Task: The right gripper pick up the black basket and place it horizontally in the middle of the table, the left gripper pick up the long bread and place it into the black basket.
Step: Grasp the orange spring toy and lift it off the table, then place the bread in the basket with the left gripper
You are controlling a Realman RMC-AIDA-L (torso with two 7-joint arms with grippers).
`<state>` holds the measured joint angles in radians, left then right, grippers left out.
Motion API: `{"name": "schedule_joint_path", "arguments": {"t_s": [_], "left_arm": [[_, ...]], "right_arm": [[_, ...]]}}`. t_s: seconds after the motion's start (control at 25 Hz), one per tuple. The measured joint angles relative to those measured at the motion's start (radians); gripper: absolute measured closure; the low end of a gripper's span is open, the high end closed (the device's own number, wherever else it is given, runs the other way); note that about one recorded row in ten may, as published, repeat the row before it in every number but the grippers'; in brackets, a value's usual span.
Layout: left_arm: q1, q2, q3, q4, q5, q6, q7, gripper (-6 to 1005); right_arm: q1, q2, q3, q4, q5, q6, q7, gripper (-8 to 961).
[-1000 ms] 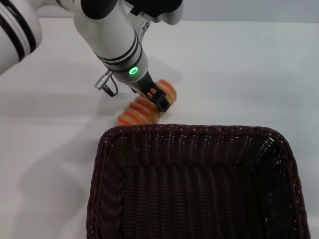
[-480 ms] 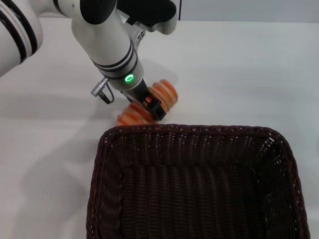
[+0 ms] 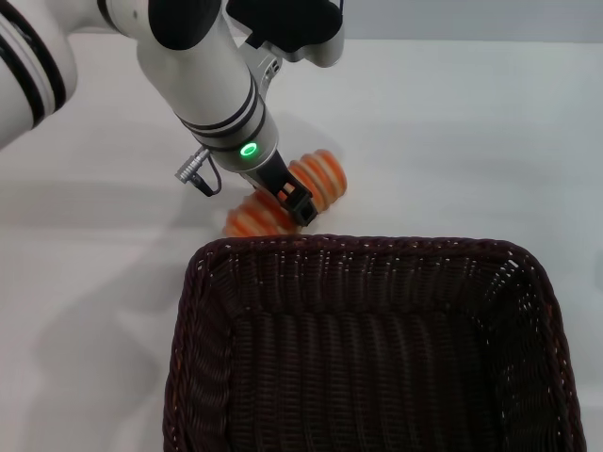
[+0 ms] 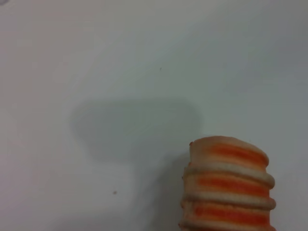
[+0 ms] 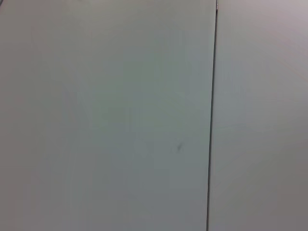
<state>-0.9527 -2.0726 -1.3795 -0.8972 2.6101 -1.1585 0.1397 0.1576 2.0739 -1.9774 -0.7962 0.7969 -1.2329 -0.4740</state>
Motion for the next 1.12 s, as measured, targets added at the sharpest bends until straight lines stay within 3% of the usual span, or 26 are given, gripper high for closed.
{"name": "schedule_joint_path", "arguments": {"t_s": [0.24,0.44,0.48,0.64,0.84,0.92,1.12], "left_arm": [[0.002,0.006,-0.013,-0.035,0.009,-0.03,0.02,334],[0.078,0.011,-0.196,-0.399,0.097,-0.199,0.171,355],[0.078,0.011,-0.196,-0.399,0.097,-0.199,0.171,359],[0.111,0.011,-0.274,-0.699,0.067,-0.358,0.28,402],[0.126,0.008,-0.263,-0.898,-0.052,-0.533,0.356,458],[0.148,0.008,-0.225,-0.984,-0.187,-0.605,0.398,475],[0.165,0.007,-0.14,-1.025,-0.331,-0.639,0.437,516]], "right_arm": [[0.0,0.0,0.003,0.002,0.0,0.0,0.0,587],[0.004,0.0,0.005,0.009,0.004,0.0,0.0,587],[0.004,0.0,0.005,0.009,0.004,0.0,0.0,587],[0.009,0.0,0.006,0.016,0.005,0.0,0.0,587],[0.01,0.0,0.011,0.018,0.006,0.0,0.0,588],[0.01,0.0,0.014,0.018,0.005,0.0,0.0,588],[0.01,0.0,0.016,0.02,0.005,0.0,0.0,588]]}}
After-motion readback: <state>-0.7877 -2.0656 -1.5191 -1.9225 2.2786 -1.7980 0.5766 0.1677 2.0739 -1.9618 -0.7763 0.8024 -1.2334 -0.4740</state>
